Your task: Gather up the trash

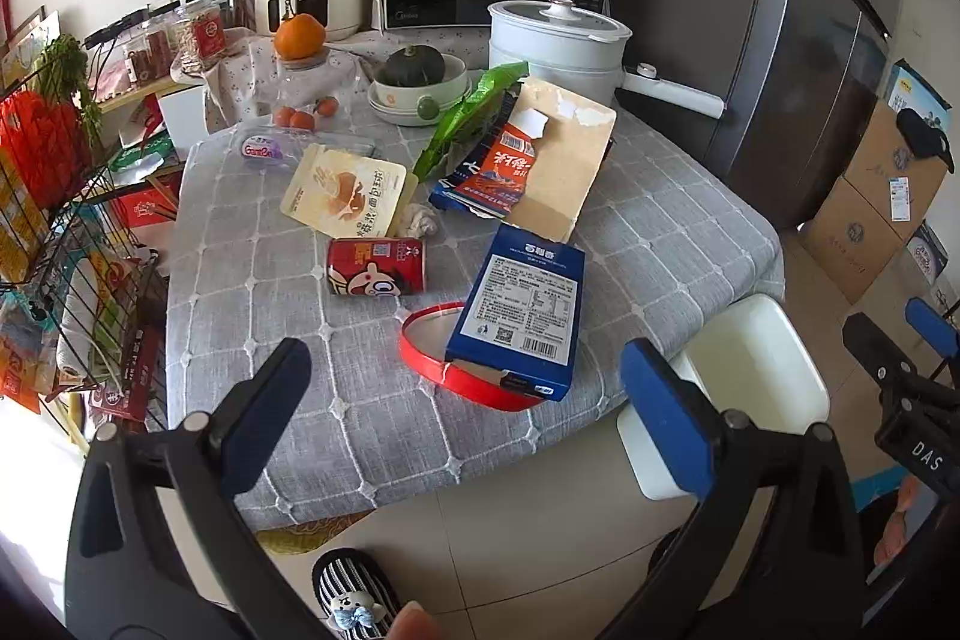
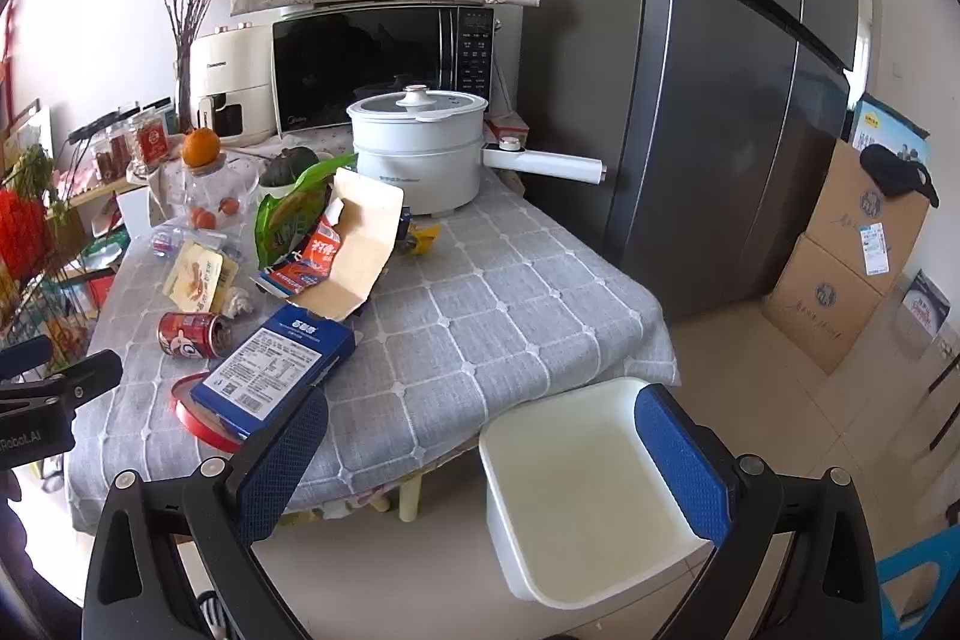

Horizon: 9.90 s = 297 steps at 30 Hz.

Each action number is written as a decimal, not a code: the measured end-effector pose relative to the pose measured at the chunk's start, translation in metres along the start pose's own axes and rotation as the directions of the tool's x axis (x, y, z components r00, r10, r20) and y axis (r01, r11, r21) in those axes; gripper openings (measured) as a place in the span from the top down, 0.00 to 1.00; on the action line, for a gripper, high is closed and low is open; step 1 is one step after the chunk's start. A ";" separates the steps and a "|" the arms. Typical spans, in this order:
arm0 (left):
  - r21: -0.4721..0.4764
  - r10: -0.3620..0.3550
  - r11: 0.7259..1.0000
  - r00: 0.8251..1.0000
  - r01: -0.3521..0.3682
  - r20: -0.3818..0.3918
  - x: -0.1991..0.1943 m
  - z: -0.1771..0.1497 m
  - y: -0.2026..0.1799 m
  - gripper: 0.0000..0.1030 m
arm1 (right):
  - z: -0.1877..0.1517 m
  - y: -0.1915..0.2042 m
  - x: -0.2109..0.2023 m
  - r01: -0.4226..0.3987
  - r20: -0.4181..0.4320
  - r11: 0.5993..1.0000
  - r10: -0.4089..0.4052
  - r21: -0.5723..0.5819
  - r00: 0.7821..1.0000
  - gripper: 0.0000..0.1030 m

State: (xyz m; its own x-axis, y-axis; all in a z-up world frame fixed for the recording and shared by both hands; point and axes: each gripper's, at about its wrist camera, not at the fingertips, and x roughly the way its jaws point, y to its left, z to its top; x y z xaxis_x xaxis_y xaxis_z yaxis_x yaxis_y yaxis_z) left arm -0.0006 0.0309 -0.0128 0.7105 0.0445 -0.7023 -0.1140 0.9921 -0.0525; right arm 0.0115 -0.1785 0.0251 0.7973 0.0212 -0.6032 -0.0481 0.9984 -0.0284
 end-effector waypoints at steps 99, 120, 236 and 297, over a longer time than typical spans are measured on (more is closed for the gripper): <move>0.280 -0.011 0.947 0.886 0.159 -0.463 0.165 0.018 -0.070 0.01 | 0.023 -0.024 0.128 -0.108 -0.394 0.994 0.092 -0.020 0.915 0.00; 0.156 -0.016 0.983 0.897 0.095 -0.442 0.181 0.043 -0.035 0.09 | 0.021 -0.047 0.146 -0.120 -0.439 0.991 0.133 0.058 0.889 0.00; 0.347 -0.219 0.887 0.938 0.306 -0.268 0.102 -0.019 -0.146 0.01 | -0.044 -0.196 0.155 0.101 -0.496 0.939 0.081 0.329 0.865 0.36; 0.118 -0.240 0.951 0.921 0.287 -0.307 0.200 0.027 0.053 0.33 | 0.021 -0.001 0.199 -0.162 -0.511 0.972 0.226 0.167 0.829 0.25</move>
State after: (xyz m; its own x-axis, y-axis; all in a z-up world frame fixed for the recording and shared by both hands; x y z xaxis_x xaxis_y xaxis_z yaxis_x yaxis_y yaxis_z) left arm 0.1545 0.0955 -0.1369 0.4681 -0.2332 -0.8524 0.1775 0.9697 -0.1678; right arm 0.1828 -0.1741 -0.0775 0.3425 0.2170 -0.9141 -0.0753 0.9762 0.2035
